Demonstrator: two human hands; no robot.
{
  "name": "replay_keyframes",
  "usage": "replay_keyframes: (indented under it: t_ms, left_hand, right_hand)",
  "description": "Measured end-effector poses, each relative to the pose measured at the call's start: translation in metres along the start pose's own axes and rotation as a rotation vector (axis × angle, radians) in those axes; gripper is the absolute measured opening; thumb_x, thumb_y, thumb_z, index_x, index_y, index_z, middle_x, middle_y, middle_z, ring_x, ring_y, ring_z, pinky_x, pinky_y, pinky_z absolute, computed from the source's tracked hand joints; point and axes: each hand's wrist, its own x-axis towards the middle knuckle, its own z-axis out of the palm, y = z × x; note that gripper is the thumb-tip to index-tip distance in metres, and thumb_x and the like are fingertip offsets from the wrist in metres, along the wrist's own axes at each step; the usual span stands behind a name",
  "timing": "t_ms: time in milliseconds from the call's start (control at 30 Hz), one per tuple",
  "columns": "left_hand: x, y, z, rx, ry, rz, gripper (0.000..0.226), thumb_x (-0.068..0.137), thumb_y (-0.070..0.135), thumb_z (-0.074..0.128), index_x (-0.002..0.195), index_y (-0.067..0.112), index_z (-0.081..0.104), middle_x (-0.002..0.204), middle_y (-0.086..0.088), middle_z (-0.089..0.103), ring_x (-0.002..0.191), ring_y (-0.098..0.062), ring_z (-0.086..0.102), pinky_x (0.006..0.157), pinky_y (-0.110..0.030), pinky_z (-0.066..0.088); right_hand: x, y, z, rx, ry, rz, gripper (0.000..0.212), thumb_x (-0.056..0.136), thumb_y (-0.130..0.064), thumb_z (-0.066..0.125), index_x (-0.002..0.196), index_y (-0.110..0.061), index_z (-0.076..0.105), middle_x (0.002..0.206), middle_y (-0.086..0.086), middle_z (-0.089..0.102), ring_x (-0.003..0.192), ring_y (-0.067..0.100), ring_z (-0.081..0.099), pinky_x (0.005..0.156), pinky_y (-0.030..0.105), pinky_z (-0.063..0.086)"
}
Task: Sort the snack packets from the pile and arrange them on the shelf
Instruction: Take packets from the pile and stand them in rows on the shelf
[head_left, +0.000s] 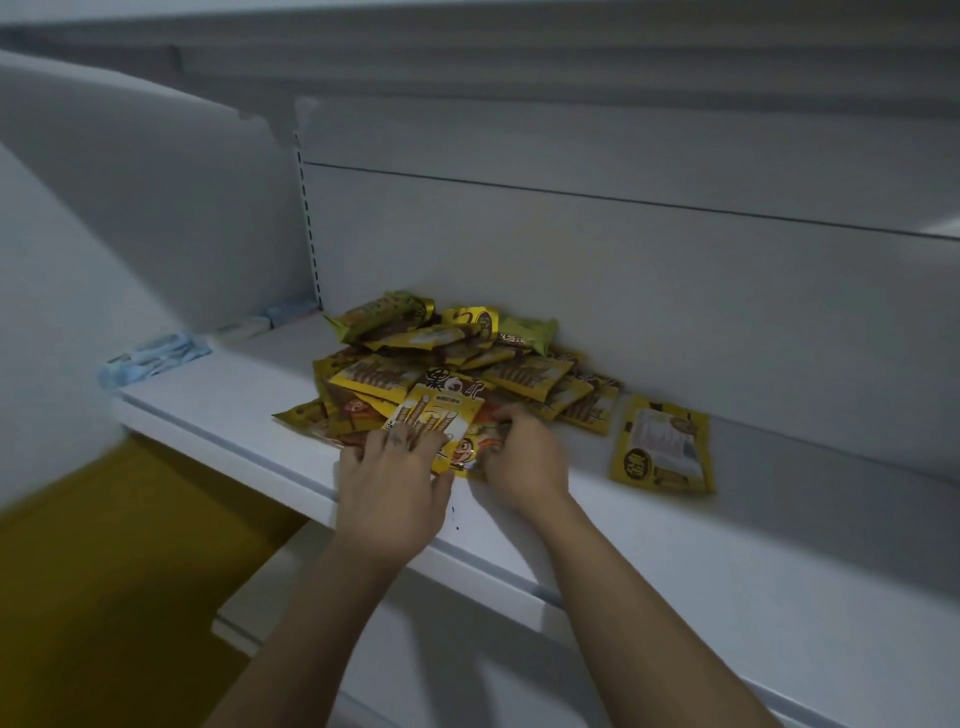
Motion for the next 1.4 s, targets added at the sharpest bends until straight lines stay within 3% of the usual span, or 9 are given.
replay_keyframes:
  t_ms: [233,333,433,567,767,933,1067,1133,1400]
  left_hand:
    - [0.005,0.031,-0.005,-0.011,0.004,0.072,0.046,0.095,0.049,0.050,0.137,0.029,0.052,0.143,-0.007,0.048,0.135,-0.030,0.035,0.099,-0.048,0.031]
    - [0.004,0.067,-0.006,-0.094,0.013,0.181,0.043,0.097,0.050,0.047,0.134,0.031,0.053,0.138,-0.004,0.052,0.131,-0.027,0.038,0.097,-0.046,0.029]
    - [0.001,0.112,-0.009,-0.277,-0.060,0.282,0.044,0.099,0.053,0.040,0.140,0.037,0.040,0.132,0.003,0.055,0.124,-0.024,0.045,0.092,-0.040,0.029]
    - [-0.006,0.174,-0.013,-0.651,-0.221,0.342,0.048,0.099,0.044,0.049,0.144,0.038,0.037,0.128,0.003,0.062,0.121,-0.024,0.054,0.101,-0.043,0.039]
    - [-0.032,0.277,-0.017,-0.975,-0.246,0.427,0.053,0.090,0.014,0.067,0.137,0.031,0.051,0.118,0.002,0.068,0.106,-0.020,0.063,0.092,-0.040,0.051]
    - [-0.071,0.365,-0.025,-1.060,-0.299,0.540,0.050,0.084,0.012,0.074,0.127,0.032,0.058,0.096,0.010,0.067,0.094,-0.013,0.065,0.088,-0.036,0.052]
    - [-0.106,0.430,-0.029,-0.987,-0.325,0.676,0.048,0.086,0.027,0.073,0.130,0.035,0.054,0.098,0.009,0.067,0.095,-0.014,0.064,0.091,-0.040,0.049]
    - [-0.121,0.456,-0.029,-0.839,-0.287,0.770,0.047,0.092,0.038,0.064,0.136,0.036,0.050,0.110,0.006,0.064,0.104,-0.016,0.059,0.096,-0.042,0.043]
    - [-0.153,0.517,-0.017,-0.299,-0.213,0.838,0.044,0.100,0.053,0.036,0.138,0.036,0.048,0.139,0.002,0.047,0.127,-0.022,0.040,0.098,-0.041,0.030]
  right_hand:
    - [-0.009,0.038,-0.048,0.125,0.160,0.040,0.040,0.086,-0.005,0.059,0.124,-0.018,0.062,0.126,0.008,0.058,0.109,0.025,0.059,0.076,0.023,0.042]
    - [-0.021,0.060,-0.074,0.201,0.225,0.041,0.039,0.082,-0.003,0.065,0.119,-0.017,0.065,0.119,0.005,0.063,0.093,0.015,0.061,0.071,0.018,0.039]
    - [-0.039,0.082,-0.103,0.287,0.293,0.049,0.038,0.077,0.001,0.068,0.111,-0.018,0.068,0.107,0.003,0.066,0.082,0.017,0.060,0.078,0.026,0.049]
    - [-0.069,0.117,-0.144,0.364,0.382,0.070,0.042,0.078,0.004,0.066,0.105,-0.027,0.066,0.104,0.002,0.066,0.087,0.018,0.063,0.079,0.035,0.056]
    - [-0.123,0.178,-0.210,0.522,0.569,0.133,0.029,0.090,-0.003,0.063,0.110,-0.023,0.067,0.092,-0.011,0.069,0.073,-0.004,0.064,0.063,0.015,0.051]
    - [-0.172,0.237,-0.266,0.373,0.712,0.237,0.026,0.091,-0.015,0.065,0.116,-0.020,0.069,0.101,-0.005,0.072,0.089,0.012,0.069,0.079,0.034,0.056]
    - [-0.215,0.282,-0.317,0.144,0.760,0.326,0.024,0.091,-0.015,0.066,0.113,-0.024,0.068,0.086,-0.007,0.066,0.080,0.012,0.063,0.065,0.023,0.046]
    - [-0.234,0.304,-0.343,0.044,0.768,0.383,0.023,0.091,-0.015,0.065,0.111,-0.027,0.069,0.080,-0.008,0.060,0.079,0.015,0.060,0.065,0.026,0.044]
    - [-0.265,0.382,-0.394,-0.180,0.582,0.551,0.035,0.091,-0.007,0.054,0.116,-0.028,0.066,0.088,-0.001,0.065,0.084,0.023,0.058,0.060,0.030,0.039]
